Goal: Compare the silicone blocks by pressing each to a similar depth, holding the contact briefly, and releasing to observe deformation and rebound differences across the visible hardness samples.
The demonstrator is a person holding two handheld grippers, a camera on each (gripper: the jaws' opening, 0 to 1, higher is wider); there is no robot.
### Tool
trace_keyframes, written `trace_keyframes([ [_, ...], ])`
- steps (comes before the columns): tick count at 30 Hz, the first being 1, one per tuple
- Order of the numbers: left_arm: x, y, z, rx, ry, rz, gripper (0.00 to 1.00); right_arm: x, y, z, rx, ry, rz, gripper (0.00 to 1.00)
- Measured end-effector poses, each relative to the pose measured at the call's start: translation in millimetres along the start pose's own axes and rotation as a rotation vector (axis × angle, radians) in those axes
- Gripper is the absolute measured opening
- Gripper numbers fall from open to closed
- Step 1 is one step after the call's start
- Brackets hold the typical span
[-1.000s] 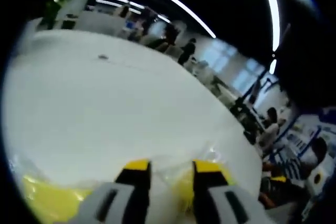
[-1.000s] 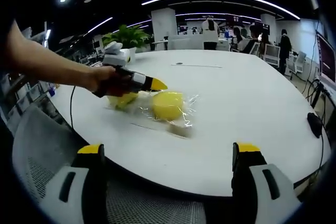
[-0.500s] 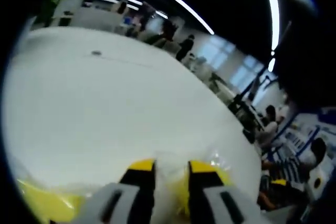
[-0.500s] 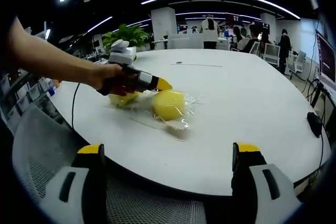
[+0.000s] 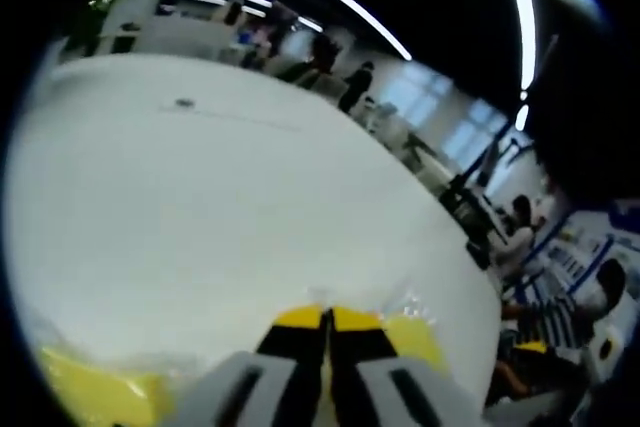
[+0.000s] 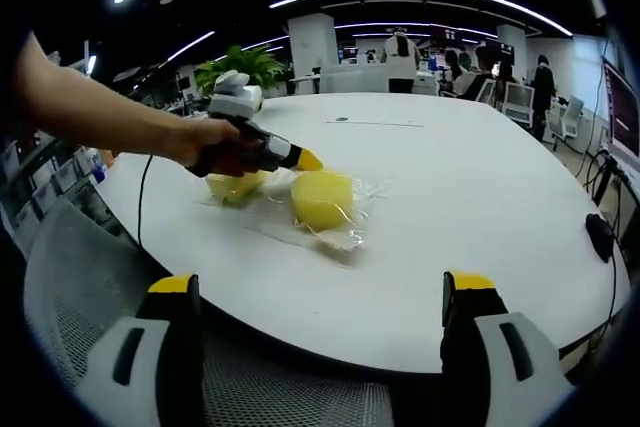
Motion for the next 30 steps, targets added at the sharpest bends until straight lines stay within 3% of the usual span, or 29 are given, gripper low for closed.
trace_keyframes([
  [5,-13.3,-11.6,-11.1,0.058,-0.02,-0.009,0.0,0.0,0.3,-0.1,-0.006,-0.003,-0.002,0.94],
  [10,-25.4,-22.9,-28.5,0.089,0.037,-0.039,0.0,-0.2,0.8,-0.3,-0.011,-0.006,-0.004,0.94],
  [13,-31.0,-33.5,-40.0,0.109,0.046,-0.017,0.0,-0.3,0.9,-0.4,-0.013,-0.009,-0.004,0.94],
  [18,-41.0,-63.3,-62.5,0.16,0.041,0.088,0.0,-0.6,1.6,-0.8,-0.019,-0.011,-0.006,0.94],
  [21,-50.2,-83.1,-76.8,0.188,0.005,0.217,0.0,-1.2,2.3,-1.1,-0.024,-0.014,-0.006,0.94],
  [24,-56.3,-95.3,-88.6,0.187,-0.005,0.296,0.0,-1.5,2.6,-1.5,-0.026,-0.016,-0.009,0.94],
  [30,-63.0,-105.5,-109.5,0.175,-0.015,0.32,0.0,-2.7,3.2,-2.4,-0.039,-0.029,-0.008,0.94],
])
Point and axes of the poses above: the point that each gripper's makers call its tool centre point, and the gripper's own axes: z roughly forward along the fingers, y roughly to its left, x roughly out of its underside, the point moved 10 cm from there along -z, roughly backward along the fingers, and after that the axes turned 4 degrees about x, right-handed, at the moved point
